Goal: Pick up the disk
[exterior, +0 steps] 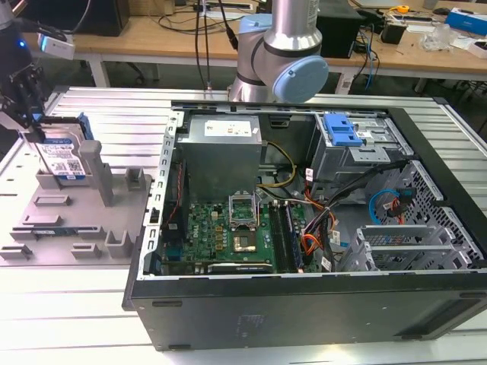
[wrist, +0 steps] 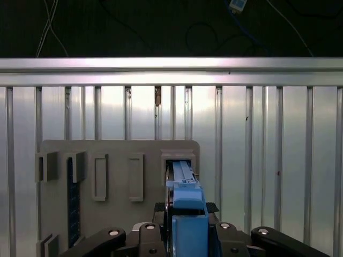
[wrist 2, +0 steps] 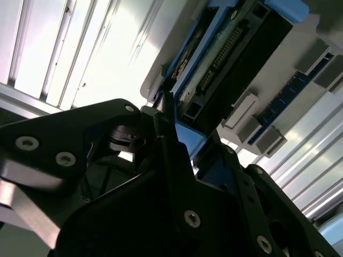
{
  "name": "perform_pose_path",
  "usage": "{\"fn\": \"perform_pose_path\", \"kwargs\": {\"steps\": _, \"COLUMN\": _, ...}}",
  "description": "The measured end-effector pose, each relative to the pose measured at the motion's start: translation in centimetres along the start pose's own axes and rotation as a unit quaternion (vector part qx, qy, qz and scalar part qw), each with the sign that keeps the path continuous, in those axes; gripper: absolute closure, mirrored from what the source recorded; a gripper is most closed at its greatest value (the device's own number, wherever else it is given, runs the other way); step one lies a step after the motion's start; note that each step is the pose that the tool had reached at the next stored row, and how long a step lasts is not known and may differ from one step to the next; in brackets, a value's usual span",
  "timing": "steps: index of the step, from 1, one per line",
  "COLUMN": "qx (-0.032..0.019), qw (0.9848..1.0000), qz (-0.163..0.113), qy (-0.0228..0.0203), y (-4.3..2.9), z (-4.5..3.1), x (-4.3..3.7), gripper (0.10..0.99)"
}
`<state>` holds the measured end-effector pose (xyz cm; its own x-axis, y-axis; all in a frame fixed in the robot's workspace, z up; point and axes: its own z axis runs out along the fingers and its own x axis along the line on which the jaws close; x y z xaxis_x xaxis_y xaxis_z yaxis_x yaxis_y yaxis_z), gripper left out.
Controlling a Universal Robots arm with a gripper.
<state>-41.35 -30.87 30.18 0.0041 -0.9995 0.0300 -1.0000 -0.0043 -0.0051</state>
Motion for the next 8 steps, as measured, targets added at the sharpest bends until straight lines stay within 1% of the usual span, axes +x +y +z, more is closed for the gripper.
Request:
{"fn": "perform_pose_path", "kwargs": {"steps": 2, "qx": 0.0, "qw": 1.0, "qz": 0.0, "qy": 0.0, "y": -0.01, "z": -0.57, "x": 0.02, "gripper": 0.722}}
{"fn": "perform_pose_path", "kwargs": {"steps": 4, "qx": 0.0, "qw": 1.0, "qz": 0.0, "qy": 0.0, "y": -0.01, "z": -1.5, "x": 0.06, "gripper": 0.722}}
{"fn": "perform_pose_path", "kwargs": {"steps": 5, "qx": 0.0, "qw": 1.0, "qz": 0.0, "qy": 0.0, "y": -0.01, "z": -2.34, "x": 0.08, "gripper": 0.722}}
{"fn": "perform_pose_path", "kwargs": {"steps": 6, "qx": 0.0, "qw": 1.0, "qz": 0.0, "qy": 0.0, "y": -0.02, "z": -2.97, "x": 0.11, "gripper": 0.722}}
{"fn": "perform_pose_path", "kwargs": {"steps": 8, "qx": 0.0, "qw": 1.0, "qz": 0.0, "qy": 0.0, "y": -0.02, "z": -3.87, "x": 0.15, "gripper": 0.722}}
